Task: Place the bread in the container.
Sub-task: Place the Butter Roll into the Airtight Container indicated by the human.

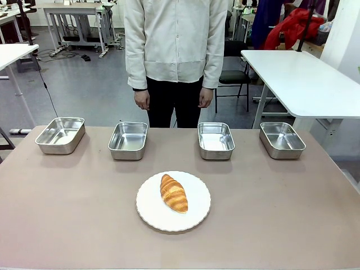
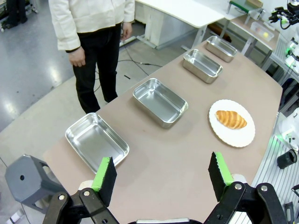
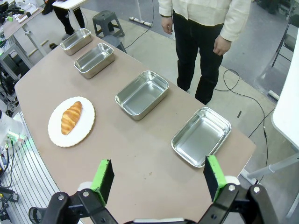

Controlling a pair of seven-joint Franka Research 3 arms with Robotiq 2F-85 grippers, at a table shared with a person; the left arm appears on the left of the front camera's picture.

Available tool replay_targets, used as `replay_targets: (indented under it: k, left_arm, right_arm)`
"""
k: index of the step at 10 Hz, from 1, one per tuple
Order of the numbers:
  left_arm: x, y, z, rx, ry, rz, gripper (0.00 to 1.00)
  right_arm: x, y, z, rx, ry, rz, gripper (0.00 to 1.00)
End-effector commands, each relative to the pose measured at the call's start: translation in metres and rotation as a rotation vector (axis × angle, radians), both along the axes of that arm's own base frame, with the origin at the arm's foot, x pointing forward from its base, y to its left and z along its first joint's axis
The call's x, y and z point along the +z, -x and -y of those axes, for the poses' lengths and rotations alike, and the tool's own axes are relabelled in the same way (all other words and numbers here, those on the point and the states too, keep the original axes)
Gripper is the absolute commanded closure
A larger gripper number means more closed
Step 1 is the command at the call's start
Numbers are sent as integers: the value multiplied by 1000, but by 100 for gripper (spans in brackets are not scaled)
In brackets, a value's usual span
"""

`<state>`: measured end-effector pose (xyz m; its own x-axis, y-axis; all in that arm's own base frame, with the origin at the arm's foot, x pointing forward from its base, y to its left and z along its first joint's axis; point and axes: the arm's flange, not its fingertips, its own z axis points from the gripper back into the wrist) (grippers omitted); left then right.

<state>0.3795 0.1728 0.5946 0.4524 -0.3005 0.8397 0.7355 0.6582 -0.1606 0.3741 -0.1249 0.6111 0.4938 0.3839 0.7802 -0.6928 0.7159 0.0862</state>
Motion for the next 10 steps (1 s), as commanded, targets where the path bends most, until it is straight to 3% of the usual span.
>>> replay_targets:
  k: [1, 10]
  left_arm:
    - [1, -2, 1, -12, 9, 20, 0]
    - [1, -2, 1, -12, 9, 20, 0]
  right_arm:
    - [1, -2, 1, 18, -9, 23, 0]
    - [1, -2, 1, 18, -9, 23, 0]
